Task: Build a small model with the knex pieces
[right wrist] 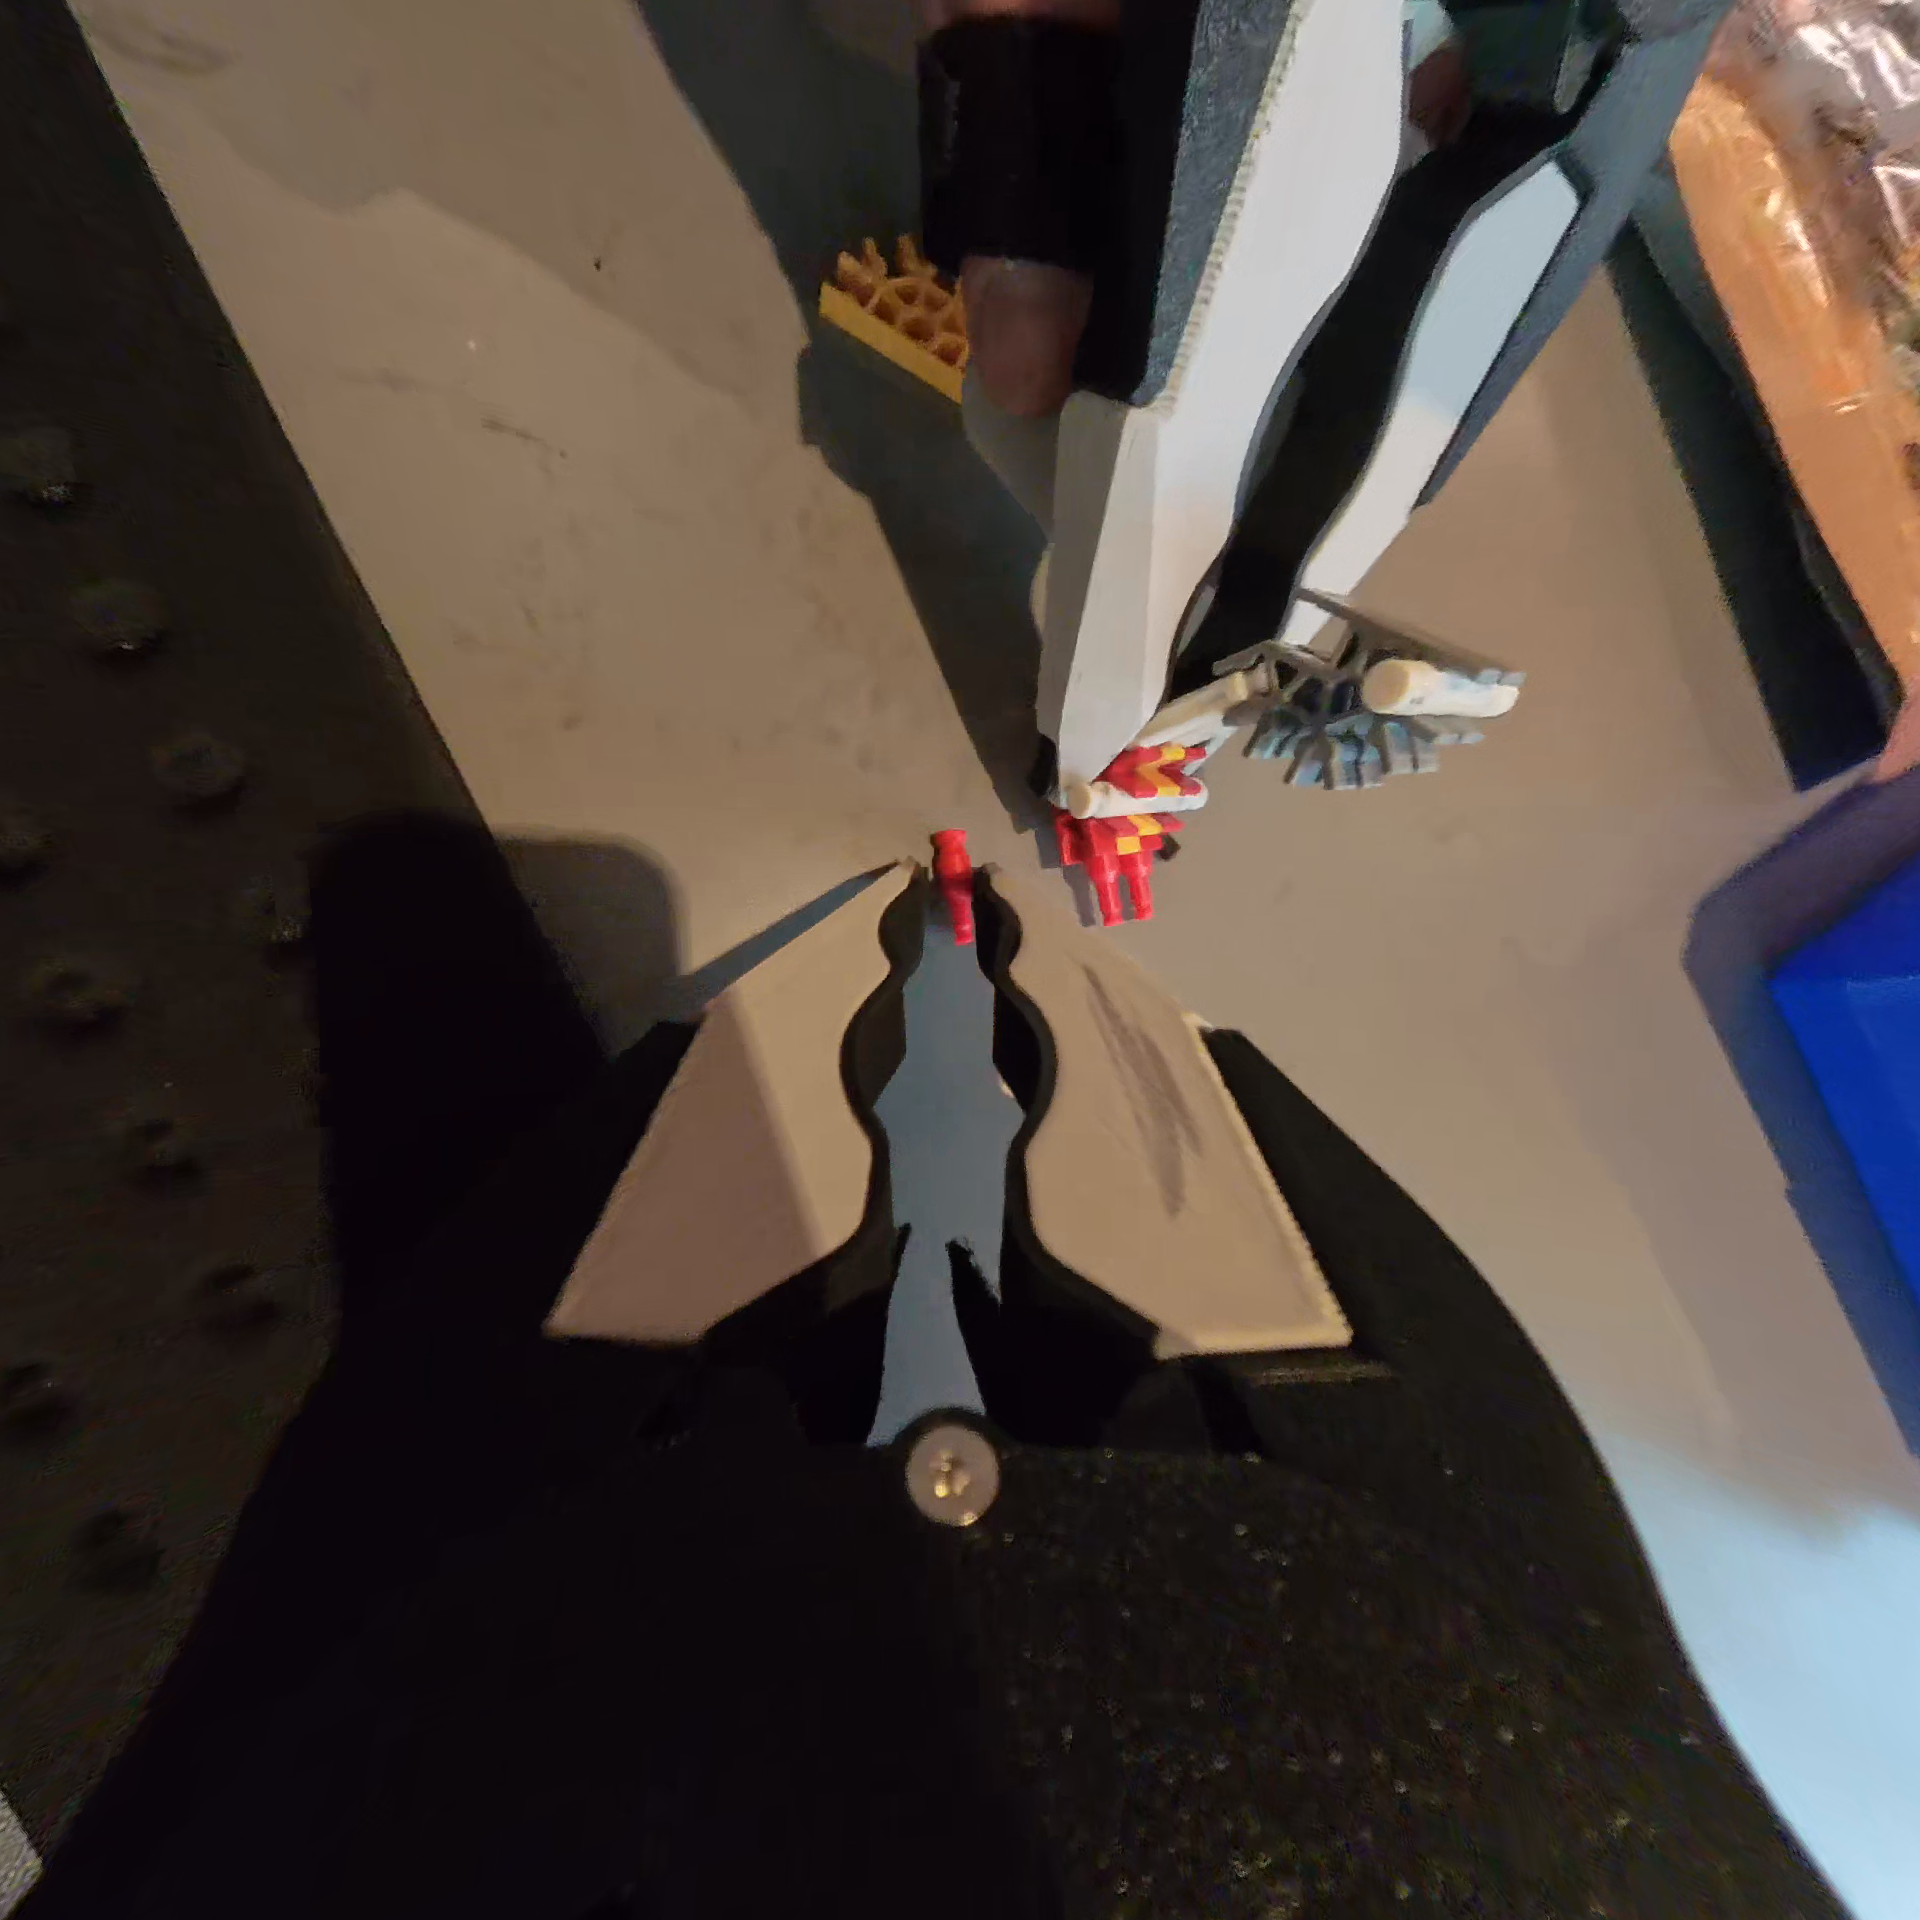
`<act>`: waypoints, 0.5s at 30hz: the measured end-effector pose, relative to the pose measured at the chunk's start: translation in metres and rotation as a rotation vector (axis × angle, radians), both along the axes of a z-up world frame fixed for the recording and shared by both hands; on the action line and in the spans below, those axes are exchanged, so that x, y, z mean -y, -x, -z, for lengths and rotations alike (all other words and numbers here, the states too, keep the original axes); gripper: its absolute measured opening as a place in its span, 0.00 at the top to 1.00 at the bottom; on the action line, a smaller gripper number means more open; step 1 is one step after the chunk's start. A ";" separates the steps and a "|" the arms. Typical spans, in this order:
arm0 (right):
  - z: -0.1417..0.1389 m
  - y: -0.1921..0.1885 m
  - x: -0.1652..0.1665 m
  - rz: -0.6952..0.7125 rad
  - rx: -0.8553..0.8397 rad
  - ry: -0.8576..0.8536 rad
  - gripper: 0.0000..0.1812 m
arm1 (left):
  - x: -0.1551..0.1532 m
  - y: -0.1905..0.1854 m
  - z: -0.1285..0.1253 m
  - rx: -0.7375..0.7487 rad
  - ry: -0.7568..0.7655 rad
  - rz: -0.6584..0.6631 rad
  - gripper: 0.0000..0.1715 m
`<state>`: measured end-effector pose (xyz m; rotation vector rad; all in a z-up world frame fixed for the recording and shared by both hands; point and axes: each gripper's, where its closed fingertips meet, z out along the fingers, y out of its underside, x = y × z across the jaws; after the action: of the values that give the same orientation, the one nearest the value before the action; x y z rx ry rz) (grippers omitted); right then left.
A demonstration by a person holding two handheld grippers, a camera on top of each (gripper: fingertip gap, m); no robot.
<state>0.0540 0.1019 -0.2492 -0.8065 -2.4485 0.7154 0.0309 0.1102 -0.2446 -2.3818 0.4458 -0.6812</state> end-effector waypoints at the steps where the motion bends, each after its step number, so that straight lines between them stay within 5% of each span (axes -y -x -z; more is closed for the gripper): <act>1: 0.001 0.000 0.001 -0.013 0.014 0.013 0.97 | 0.000 0.000 0.000 0.002 0.000 0.001 0.90; 15: -0.008 0.017 -0.013 0.097 -0.133 -0.044 0.97 | 0.000 0.000 0.000 0.098 0.028 -0.022 0.90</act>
<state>0.0373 0.1147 -0.2409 -0.8276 -2.2828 0.6559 0.0307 0.1105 -0.2442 -2.3634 0.3699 -0.7955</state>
